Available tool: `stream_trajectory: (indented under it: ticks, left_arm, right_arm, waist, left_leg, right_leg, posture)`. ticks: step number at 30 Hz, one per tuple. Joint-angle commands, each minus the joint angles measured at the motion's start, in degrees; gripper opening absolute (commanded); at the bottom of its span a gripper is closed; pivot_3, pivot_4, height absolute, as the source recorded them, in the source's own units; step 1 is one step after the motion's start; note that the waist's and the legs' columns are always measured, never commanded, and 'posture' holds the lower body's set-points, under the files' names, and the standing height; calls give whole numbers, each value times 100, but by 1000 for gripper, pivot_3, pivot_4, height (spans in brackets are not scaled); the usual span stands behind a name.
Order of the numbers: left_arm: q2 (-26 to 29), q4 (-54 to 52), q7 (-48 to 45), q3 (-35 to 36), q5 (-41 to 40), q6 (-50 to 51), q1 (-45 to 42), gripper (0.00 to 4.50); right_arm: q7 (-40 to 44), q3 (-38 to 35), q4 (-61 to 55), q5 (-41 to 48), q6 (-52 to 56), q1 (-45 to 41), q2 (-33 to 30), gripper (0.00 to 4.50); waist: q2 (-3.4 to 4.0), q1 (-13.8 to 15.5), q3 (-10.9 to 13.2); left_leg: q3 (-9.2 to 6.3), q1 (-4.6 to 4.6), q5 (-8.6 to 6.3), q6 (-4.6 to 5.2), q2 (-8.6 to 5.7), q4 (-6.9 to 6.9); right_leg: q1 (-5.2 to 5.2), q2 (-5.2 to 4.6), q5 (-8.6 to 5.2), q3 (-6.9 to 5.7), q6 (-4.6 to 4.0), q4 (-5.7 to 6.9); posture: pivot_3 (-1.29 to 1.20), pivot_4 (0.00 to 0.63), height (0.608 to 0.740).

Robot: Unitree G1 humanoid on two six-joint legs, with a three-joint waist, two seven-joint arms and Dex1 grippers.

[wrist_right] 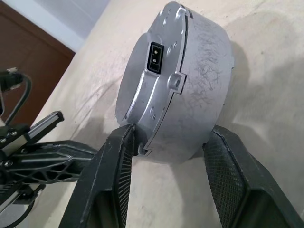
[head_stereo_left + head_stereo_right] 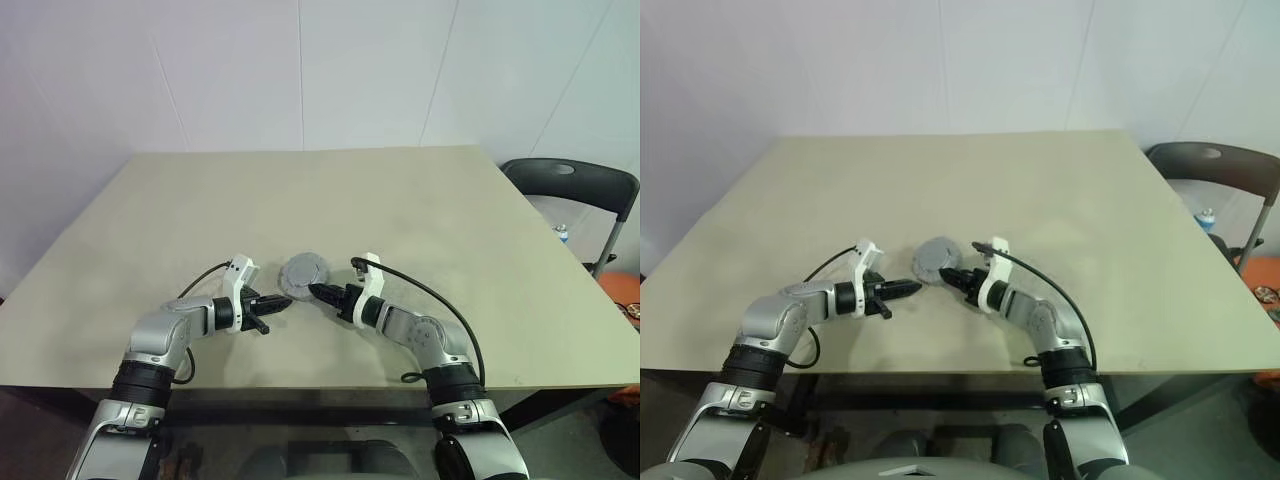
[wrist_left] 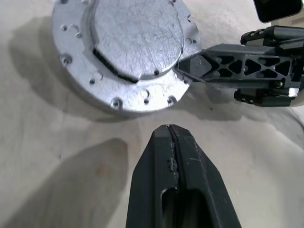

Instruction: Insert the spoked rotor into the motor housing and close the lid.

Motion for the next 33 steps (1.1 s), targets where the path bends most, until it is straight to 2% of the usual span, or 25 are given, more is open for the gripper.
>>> stream_trajectory:
  ticks: [1,7,12,19,23,27,31,33]
  left_arm:
    - [8,-50,40,98,-11,-29,-125,0]
    - [43,-104,6,165,-99,28,-93,0]
    - [127,-316,-241,348,-419,200,-100,0]
    - [548,-828,-487,765,-907,511,-114,0]
    - [705,-844,-393,881,-921,526,-26,0]
    - [681,-820,-163,1007,-949,527,67,0]
    - [628,-848,-51,993,-961,499,193,0]
    - [600,-879,-18,963,-957,497,248,0]
  right_arm:
    - [-452,-81,473,-481,26,133,-237,1834]
    - [-425,-226,591,-266,205,32,-208,1827]
    - [-389,-256,528,-69,576,4,-185,1827]
    - [180,-304,397,411,1285,-194,-275,1827]
    - [177,-330,531,336,1186,-352,-216,1827]
    - [-81,-679,969,378,1023,-478,-28,1827]
    - [-143,-568,1037,186,910,-405,58,1827]
    - [-170,-468,1029,99,836,-321,83,1592]
  waist:
    - [2,-6,-1]
    - [3,-7,-1]
    - [-1,-25,1]
    - [1,-35,4]
    - [-8,-48,8]
    - [-28,-64,6]
    - [-40,-64,4]
    - [-43,-65,2]
  left_leg:
    - [-3,5,5,8,1,0]
    - [-42,0,64,9,5,2]
    - [-29,1,63,8,3,9]
    - [-28,-17,63,8,5,-2]
    - [-15,-23,62,9,1,-21]
    - [-11,-18,62,9,2,-23]
    - [-14,-5,61,8,9,-20]
    - [-15,-2,61,7,11,-20]
  right_leg:
    - [-6,5,-1,-1,2,16]
    - [-30,92,-32,43,10,63]
    - [-33,84,-36,67,7,49]
    - [-54,88,-44,74,19,50]
    - [-69,89,-43,87,18,49]
    - [-71,86,-44,93,18,51]
    - [-64,90,-52,94,19,54]
    - [-64,90,-52,95,18,55]
  posture:
    - [0,0,740]
    - [0,0,740]
    - [0,0,740]
    - [0,0,740]
    - [0,0,740]
    - [0,0,740]
    - [0,0,740]
    - [0,0,740]
